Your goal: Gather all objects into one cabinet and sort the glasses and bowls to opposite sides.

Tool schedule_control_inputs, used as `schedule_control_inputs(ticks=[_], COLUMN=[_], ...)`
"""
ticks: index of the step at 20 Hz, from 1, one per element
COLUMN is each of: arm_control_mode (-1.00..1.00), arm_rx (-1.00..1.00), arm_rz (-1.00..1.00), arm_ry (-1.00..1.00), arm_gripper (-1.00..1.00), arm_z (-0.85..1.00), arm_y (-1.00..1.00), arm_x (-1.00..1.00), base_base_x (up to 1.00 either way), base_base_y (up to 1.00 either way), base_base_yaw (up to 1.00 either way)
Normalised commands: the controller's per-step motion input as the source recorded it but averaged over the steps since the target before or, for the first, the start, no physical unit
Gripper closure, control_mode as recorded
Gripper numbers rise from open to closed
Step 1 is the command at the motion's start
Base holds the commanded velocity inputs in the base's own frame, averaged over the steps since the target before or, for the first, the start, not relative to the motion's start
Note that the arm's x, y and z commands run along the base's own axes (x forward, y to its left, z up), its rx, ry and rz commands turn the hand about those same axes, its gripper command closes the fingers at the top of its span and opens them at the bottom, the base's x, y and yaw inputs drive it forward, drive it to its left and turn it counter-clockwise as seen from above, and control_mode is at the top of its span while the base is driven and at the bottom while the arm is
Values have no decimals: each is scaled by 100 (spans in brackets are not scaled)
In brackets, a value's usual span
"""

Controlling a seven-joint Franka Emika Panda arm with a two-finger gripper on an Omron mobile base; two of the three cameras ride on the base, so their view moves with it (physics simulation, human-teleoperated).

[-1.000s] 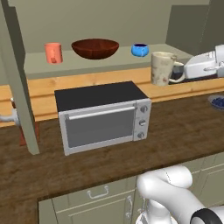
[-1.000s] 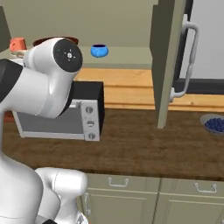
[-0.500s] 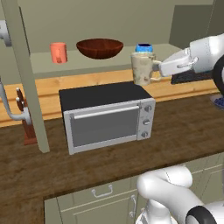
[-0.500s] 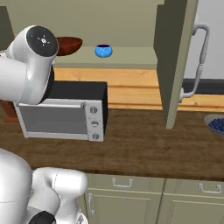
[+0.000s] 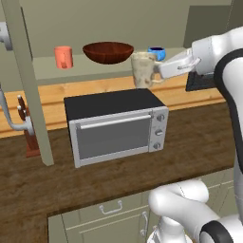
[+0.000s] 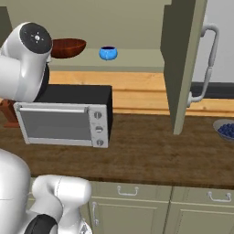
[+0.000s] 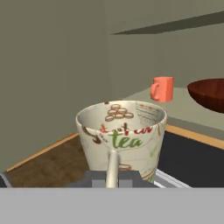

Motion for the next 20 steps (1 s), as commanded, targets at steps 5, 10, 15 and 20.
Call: schedule_control_inputs(ticks=[5, 10, 15, 20], arm_control_mode=[-100, -100, -100, -100], arm_rx=[1, -1, 7, 0], arm_rz=[0, 4, -2, -1], arm_ry=[-21, -4, -2, 0], arm_gripper=[100, 100, 100, 100], arm_z=[-2, -19, 0, 0], arm_y=[33, 58, 11, 12], arm_x=[16, 18, 44, 23], base_base_x=[0, 0, 0, 0], base_base_y=[0, 0, 0, 0], base_base_yaw=[0, 0, 0, 0])
